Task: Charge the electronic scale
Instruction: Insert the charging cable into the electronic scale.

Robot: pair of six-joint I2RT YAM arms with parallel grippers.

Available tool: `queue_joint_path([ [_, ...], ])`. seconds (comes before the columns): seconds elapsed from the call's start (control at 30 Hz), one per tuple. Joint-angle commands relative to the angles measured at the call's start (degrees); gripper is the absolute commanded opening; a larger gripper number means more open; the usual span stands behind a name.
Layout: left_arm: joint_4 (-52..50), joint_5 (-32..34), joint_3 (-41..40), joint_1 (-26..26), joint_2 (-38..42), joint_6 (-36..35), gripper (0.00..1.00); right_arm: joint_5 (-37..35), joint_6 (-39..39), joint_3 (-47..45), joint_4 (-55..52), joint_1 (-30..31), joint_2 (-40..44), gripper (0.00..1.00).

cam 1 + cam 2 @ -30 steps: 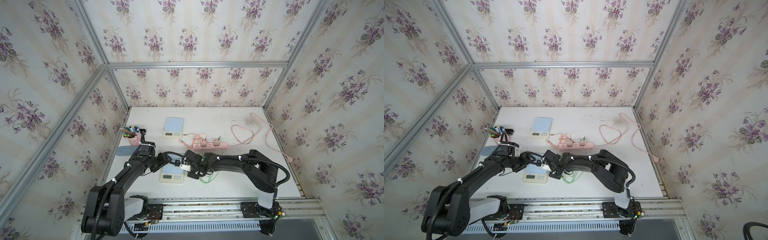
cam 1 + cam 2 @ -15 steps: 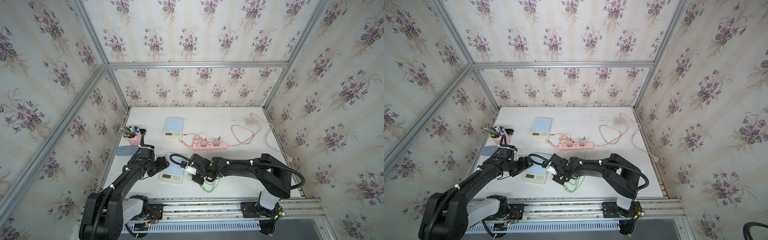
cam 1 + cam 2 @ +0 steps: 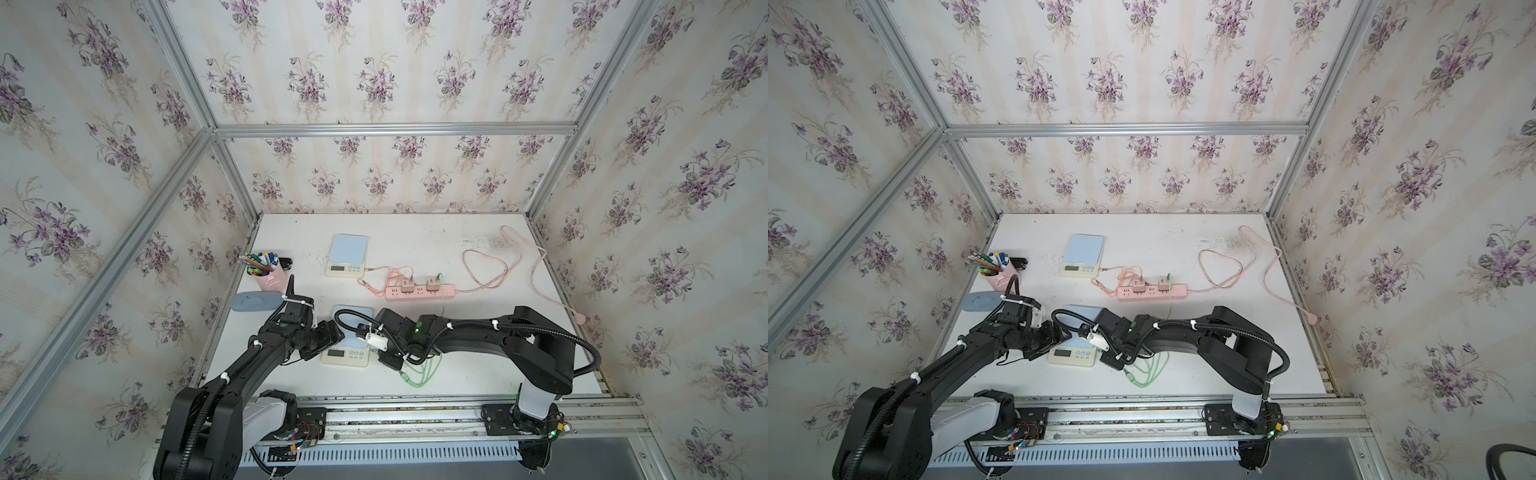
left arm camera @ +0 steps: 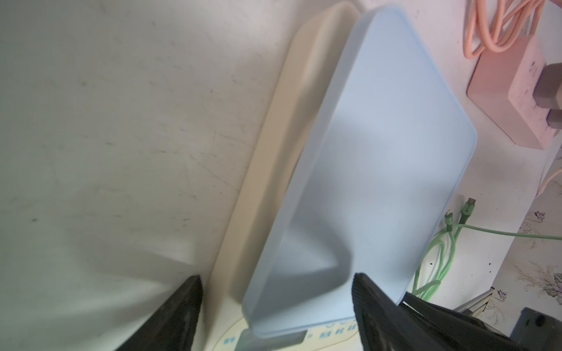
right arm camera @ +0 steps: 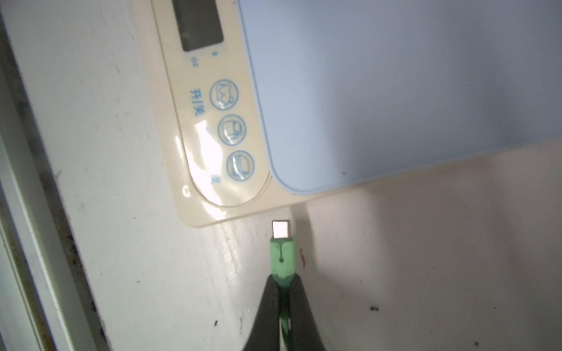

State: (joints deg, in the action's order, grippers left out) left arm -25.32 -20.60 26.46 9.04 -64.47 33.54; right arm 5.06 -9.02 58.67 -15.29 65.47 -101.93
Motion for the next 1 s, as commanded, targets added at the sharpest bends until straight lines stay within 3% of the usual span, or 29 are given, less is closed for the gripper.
queue_joint_path([
  [0.0,-0.99,0.36,-0.44,-0.01,-0.55,-0.16,0.79,0.31,-0.63,-0.36,-0.44,0.64,0.77,0.00],
  [0.97,-0.96,0.39,-1.92,0.01,0.22,1.09,0.78,-2.88,-0.61,-1.70,0.80,2.29,-0.42,0.00],
])
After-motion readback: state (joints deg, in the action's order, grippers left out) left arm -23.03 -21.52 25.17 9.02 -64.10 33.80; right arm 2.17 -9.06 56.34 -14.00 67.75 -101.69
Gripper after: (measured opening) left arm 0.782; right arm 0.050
